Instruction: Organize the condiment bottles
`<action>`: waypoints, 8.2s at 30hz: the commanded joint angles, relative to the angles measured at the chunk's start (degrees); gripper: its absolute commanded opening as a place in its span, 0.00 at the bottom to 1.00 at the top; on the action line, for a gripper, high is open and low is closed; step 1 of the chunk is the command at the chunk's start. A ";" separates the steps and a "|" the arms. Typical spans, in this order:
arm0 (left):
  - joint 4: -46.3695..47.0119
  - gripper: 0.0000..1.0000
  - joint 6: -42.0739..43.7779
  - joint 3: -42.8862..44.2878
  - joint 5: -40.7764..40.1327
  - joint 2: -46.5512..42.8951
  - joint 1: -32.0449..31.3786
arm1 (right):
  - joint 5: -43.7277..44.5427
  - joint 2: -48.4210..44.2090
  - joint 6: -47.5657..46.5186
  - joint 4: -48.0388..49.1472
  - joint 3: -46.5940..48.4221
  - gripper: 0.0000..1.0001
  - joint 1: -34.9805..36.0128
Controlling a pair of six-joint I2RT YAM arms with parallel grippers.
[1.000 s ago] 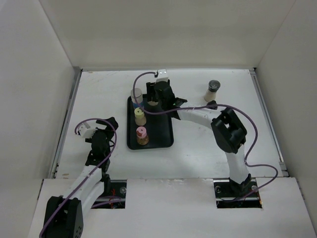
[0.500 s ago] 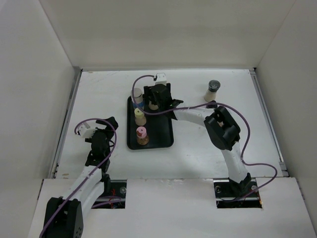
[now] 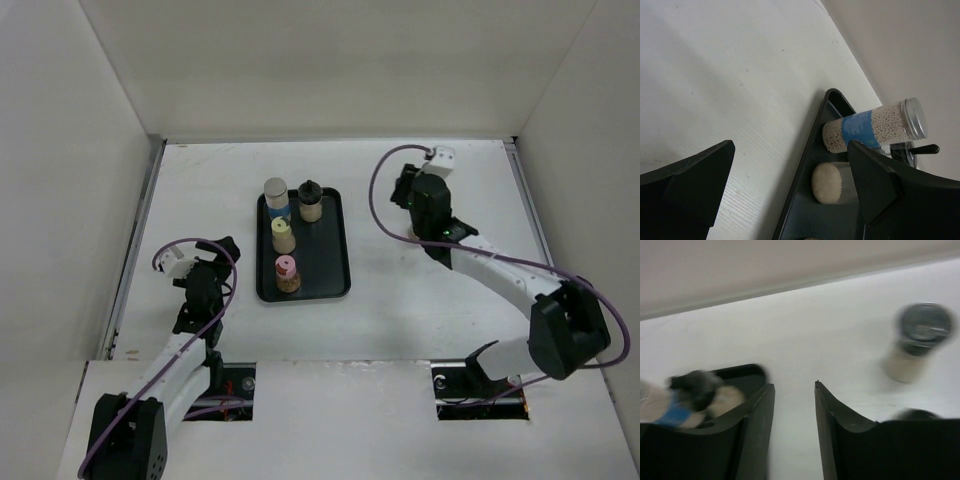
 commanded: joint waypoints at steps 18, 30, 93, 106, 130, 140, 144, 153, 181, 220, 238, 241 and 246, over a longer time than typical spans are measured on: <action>3.76 1.00 0.25 1.33 -0.07 1.94 -1.79 | 8.86 4.00 1.78 -6.14 -4.98 0.90 -10.06; 3.76 1.00 0.16 1.33 0.28 2.38 -1.70 | 8.50 9.46 1.88 -4.39 -2.43 0.59 -9.79; 3.58 1.00 1.04 1.42 -0.95 1.84 -1.88 | 8.07 17.27 -1.91 -5.95 13.90 0.99 -16.91; 4.11 1.00 0.78 1.77 -0.86 2.99 -2.06 | 1.04 25.10 -3.31 -5.43 21.29 0.89 -20.95; 3.50 1.00 1.04 1.33 -1.13 0.79 -1.61 | 0.51 13.96 -2.52 -5.09 16.65 0.49 -16.31; 3.41 1.00 1.04 1.51 -0.87 0.97 -2.06 | -0.37 5.77 -1.82 -3.50 9.88 0.49 -0.41; 3.41 1.00 1.04 1.33 -1.31 0.44 -1.79 | -0.46 5.59 -1.64 -3.76 9.43 0.49 6.98; 3.32 1.00 1.13 1.24 -1.22 0.18 -1.97 | 0.07 9.28 0.11 -2.45 9.43 0.49 18.94; 2.00 1.00 1.31 1.07 -1.31 -1.14 -1.70 | 3.58 8.08 -2.70 6.34 6.03 0.84 23.53; 1.30 1.00 1.31 0.19 -1.13 -4.74 -2.41 | 10.36 -2.76 12.16 -10.27 -15.97 0.68 -16.56; 0.86 1.00 1.31 0.10 -1.39 -5.01 -2.14 | 16.15 -8.02 6.54 -8.60 -13.51 0.53 -4.28; 0.86 1.00 1.31 0.45 -0.87 -4.30 -2.14 | 15.46 -8.65 4.08 -7.81 -10.71 0.52 2.22; 0.77 1.00 1.57 0.28 -1.57 -4.92 -1.97 | 10.97 -3.83 4.24 -5.71 -5.34 0.51 12.51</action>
